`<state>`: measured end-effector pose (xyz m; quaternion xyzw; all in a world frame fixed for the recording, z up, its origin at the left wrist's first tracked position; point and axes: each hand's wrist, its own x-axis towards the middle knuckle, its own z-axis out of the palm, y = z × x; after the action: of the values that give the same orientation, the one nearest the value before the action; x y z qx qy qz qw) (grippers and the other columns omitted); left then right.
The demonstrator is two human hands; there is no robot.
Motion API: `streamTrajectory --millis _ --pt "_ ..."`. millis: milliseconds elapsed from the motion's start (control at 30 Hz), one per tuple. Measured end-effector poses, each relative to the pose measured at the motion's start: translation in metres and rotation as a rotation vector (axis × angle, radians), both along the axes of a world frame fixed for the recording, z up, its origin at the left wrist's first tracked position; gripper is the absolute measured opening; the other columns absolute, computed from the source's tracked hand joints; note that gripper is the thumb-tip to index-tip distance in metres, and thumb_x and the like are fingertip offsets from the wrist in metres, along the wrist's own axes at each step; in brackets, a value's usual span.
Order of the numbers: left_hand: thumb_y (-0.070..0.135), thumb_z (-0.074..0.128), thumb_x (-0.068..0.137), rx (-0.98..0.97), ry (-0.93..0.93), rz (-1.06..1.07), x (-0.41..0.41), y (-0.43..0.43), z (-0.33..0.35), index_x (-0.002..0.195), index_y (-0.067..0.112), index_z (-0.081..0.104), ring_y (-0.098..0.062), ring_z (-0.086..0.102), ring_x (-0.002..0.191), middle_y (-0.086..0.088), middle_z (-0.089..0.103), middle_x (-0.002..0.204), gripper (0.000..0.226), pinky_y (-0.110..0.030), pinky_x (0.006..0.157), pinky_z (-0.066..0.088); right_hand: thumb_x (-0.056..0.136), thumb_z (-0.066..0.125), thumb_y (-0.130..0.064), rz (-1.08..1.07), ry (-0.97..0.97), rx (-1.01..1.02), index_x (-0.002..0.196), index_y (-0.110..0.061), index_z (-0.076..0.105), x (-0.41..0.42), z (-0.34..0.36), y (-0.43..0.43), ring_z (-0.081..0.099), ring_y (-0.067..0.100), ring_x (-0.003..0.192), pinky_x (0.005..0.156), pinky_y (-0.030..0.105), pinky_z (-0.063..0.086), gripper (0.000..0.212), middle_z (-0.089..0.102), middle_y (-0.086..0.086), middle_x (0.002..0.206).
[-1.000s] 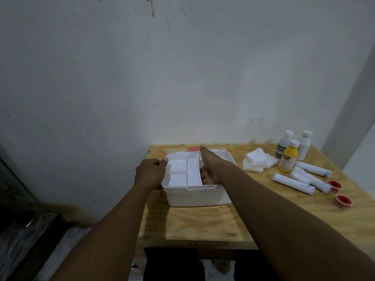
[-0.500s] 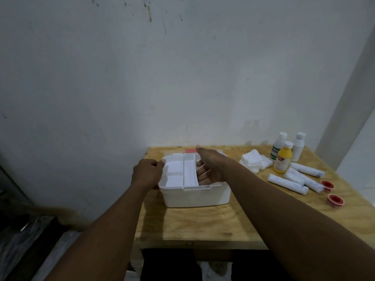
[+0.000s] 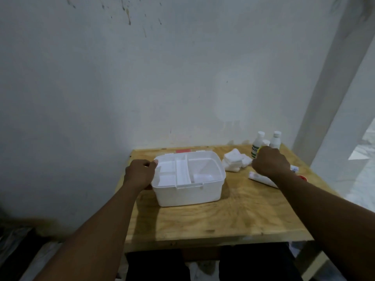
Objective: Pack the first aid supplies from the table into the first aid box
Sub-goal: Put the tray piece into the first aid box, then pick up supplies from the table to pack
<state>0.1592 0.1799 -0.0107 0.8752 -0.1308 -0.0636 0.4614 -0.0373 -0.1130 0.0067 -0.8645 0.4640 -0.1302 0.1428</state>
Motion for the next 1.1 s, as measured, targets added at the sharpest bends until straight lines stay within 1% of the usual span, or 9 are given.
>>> streamTrajectory --millis 167,333,567,633,767,833,933,1000,1100 --pt "0.043 0.061 0.096 -0.009 -0.009 -0.01 -0.003 -0.008 -0.001 0.067 0.028 0.062 -0.026 0.068 0.075 0.003 0.064 0.078 0.032 -0.045 0.068 0.064 0.087 0.058 -0.028 0.013 0.247 -0.1 0.109 -0.01 0.058 -0.023 -0.029 -0.02 0.058 0.031 0.102 0.08 0.041 0.05 0.029 0.063 0.013 0.109" --pt "0.043 0.06 0.096 -0.034 0.014 -0.017 -0.007 -0.015 -0.002 0.084 0.022 0.069 -0.025 0.067 0.079 0.005 0.063 0.08 0.026 -0.043 0.067 0.064 0.089 0.057 -0.039 0.065 0.214 -0.107 0.107 -0.007 0.058 -0.02 -0.036 -0.02 0.061 0.033 0.101 0.085 0.045 0.053 0.036 0.064 0.015 0.106" --pt "0.042 0.059 0.097 -0.04 0.01 -0.016 -0.009 -0.017 -0.003 0.084 0.022 0.067 -0.024 0.067 0.079 0.005 0.063 0.079 0.025 -0.043 0.066 0.064 0.088 0.059 -0.03 0.084 0.202 -0.12 0.105 -0.005 0.059 -0.018 -0.037 -0.024 0.061 0.032 0.095 0.08 0.044 0.054 0.03 0.065 0.016 0.102" --pt "0.042 0.059 0.097 -0.039 0.012 -0.01 -0.009 -0.017 -0.003 0.085 0.02 0.068 -0.023 0.067 0.078 0.004 0.063 0.08 0.027 -0.043 0.064 0.064 0.088 0.059 -0.022 0.091 0.104 -0.248 0.106 -0.006 0.057 -0.017 -0.038 -0.025 0.06 0.033 0.091 0.072 0.041 0.052 0.024 0.064 0.016 0.101" --pt "0.041 0.058 0.098 -0.024 0.006 0.0 -0.009 -0.02 -0.003 0.086 0.017 0.069 -0.023 0.066 0.076 0.001 0.064 0.08 0.029 -0.041 0.062 0.064 0.092 0.053 -0.016 0.233 -0.303 -0.383 0.116 -0.014 0.053 -0.003 -0.021 -0.018 0.061 0.03 0.08 0.065 0.038 0.05 0.023 0.063 0.013 0.098" --pt "0.042 0.058 0.098 -0.017 0.011 0.002 -0.009 -0.022 -0.004 0.087 0.017 0.07 -0.025 0.066 0.078 -0.001 0.065 0.083 0.03 -0.043 0.063 0.064 0.093 0.055 -0.018 0.279 -0.486 -0.294 0.115 -0.018 0.057 0.01 -0.001 -0.003 0.061 0.022 0.077 0.067 0.033 0.048 0.022 0.065 0.009 0.094" --pt "0.043 0.058 0.097 -0.024 0.019 0.0 -0.011 -0.025 -0.005 0.088 0.015 0.071 -0.026 0.067 0.079 -0.002 0.067 0.085 0.032 -0.041 0.06 0.064 0.091 0.061 -0.021 0.343 -0.672 0.112 0.096 -0.016 0.068 0.03 0.025 0.031 0.068 0.016 0.065 0.063 0.03 0.056 0.01 0.073 0.003 0.08" --pt "0.044 0.058 0.097 -0.021 0.016 -0.004 -0.011 -0.025 -0.005 0.09 0.013 0.072 -0.025 0.066 0.078 -0.003 0.067 0.084 0.034 -0.038 0.057 0.064 0.089 0.064 -0.021 0.423 -0.649 0.347 0.09 -0.015 0.07 0.04 0.032 0.055 0.073 0.018 0.065 0.06 0.035 0.06 0.008 0.074 0.004 0.076" --pt "0.043 0.059 0.097 -0.024 0.02 -0.006 -0.012 -0.026 -0.005 0.092 0.013 0.072 -0.025 0.066 0.077 -0.001 0.066 0.083 0.033 -0.039 0.057 0.064 0.087 0.067 -0.023 0.546 -0.519 0.357 0.089 -0.014 0.072 0.054 0.028 0.082 0.071 0.015 0.074 0.067 0.027 0.052 0.011 0.074 0.0 0.079"
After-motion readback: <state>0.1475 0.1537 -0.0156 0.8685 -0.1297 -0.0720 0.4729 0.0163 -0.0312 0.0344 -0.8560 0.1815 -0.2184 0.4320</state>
